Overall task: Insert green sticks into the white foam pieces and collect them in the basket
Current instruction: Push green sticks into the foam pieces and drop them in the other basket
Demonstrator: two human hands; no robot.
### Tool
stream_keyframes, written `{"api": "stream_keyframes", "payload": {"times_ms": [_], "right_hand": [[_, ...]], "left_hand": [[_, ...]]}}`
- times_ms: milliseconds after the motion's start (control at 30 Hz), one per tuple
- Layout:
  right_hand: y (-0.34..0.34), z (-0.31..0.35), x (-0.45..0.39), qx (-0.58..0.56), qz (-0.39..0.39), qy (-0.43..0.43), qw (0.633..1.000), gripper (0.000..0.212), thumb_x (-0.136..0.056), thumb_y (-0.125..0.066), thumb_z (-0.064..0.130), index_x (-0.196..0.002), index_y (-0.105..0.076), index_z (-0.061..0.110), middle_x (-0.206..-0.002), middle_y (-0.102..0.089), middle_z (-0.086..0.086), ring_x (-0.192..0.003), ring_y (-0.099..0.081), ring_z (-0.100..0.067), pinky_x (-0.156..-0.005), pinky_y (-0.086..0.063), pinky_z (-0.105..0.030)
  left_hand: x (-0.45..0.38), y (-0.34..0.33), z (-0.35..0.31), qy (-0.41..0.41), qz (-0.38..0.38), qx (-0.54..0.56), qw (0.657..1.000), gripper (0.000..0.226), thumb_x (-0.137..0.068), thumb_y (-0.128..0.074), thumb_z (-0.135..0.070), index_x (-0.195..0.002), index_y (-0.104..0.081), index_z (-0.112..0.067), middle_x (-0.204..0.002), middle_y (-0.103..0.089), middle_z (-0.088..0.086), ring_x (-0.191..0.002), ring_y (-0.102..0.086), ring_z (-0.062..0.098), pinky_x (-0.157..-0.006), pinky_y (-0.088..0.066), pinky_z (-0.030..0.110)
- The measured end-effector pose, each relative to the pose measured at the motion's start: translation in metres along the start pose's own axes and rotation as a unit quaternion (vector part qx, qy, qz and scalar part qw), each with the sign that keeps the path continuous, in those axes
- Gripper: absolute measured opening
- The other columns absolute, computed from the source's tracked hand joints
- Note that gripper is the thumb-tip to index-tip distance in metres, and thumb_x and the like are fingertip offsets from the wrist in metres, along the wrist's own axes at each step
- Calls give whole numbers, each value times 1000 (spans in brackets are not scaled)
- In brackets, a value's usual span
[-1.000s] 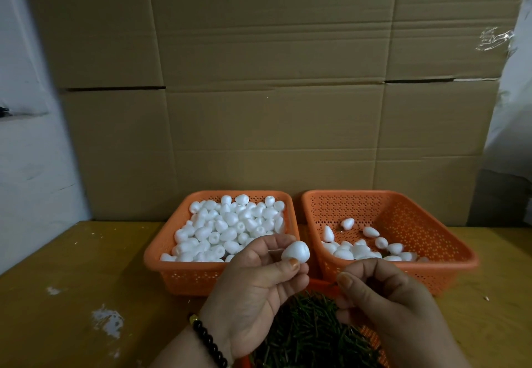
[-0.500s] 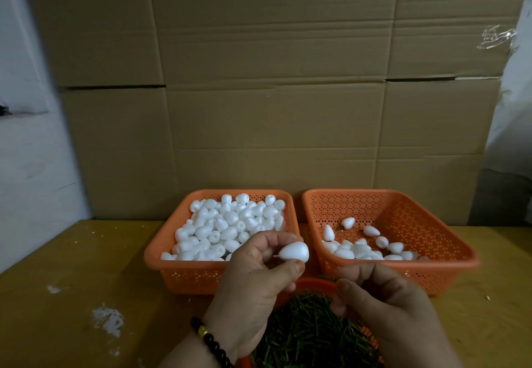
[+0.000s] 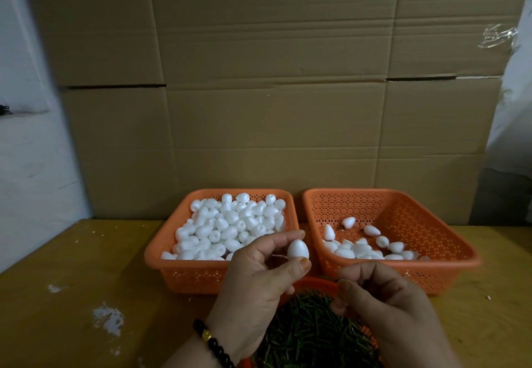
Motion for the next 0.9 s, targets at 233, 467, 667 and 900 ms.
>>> {"api": "stream_keyframes", "payload": {"times_ms": [233,467,667,900], "right_hand": [[0,0,1,-13,-5,12,1000,24,-77,-64,-7,-73,-72,15,-60,-65,-20,-57,-63,-26,-55,-50,-25],[-1,0,1,-53,-31,16,998,17,-75,-62,-10,-72,-71,4,-61,-64,-24,-56,-62,-28,-59,-54,-32],[-3,8,5,-74,-54,41,995,16,-72,-62,-18,-79,-68,-6,-65,-64,-27,-57,-66,-26,-55,-57,-25],[-3,6,10,116,-109,139,977,19,-67,-76,0,-76,-76,17,-72,-74,-1,-70,-72,-14,-66,-58,-27]], "left_hand": [[2,-2,-3,15,21,13,1000,37,-72,-65,-34,-109,-70,-29,-94,-74,-4,-66,-55,6,-59,-46,20],[5,-6,-8,103,86,144,981,33,-86,-53,-18,-118,-61,-16,-113,-71,5,-66,-56,6,-57,-43,20],[6,-9,-6,187,94,252,945,39,-78,-60,-26,-116,-62,-15,-113,-71,7,-61,-59,8,-54,-44,20],[6,-13,-1,228,90,278,929,27,-78,-61,-32,-97,-77,-24,-110,-72,2,-63,-56,8,-55,-44,20]]}}
Point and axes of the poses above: each hand's wrist, its own x-axis away from the middle knuckle, its own y-axis out of the back of the hand, z = x × y, the point moved 1 cm from there along -x, towards the middle knuckle
